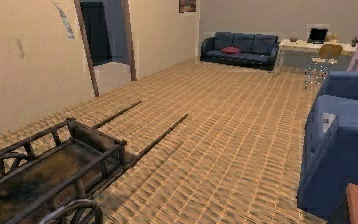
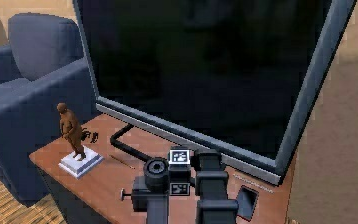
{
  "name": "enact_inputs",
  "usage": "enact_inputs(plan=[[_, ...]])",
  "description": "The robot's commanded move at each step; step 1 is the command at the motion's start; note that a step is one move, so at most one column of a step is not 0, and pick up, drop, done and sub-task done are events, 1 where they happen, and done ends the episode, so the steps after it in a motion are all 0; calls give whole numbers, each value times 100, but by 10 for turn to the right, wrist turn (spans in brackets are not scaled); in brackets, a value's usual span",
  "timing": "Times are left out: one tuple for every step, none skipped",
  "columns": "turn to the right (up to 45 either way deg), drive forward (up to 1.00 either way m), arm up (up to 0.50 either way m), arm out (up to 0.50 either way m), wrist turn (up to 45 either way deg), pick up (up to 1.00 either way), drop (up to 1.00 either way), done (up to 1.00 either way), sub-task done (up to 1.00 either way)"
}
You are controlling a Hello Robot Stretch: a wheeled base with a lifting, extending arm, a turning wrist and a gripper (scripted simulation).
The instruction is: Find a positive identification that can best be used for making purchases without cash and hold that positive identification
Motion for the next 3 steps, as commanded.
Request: enact_inputs(plan=[[0, 0, 0, 0, 450, 0, 0, 0, 0], [0, 0, 0, 0, 450, 0, 0, 0, 0], [0, 0, 0, 0, 450, 0, 0, 0, 0]])
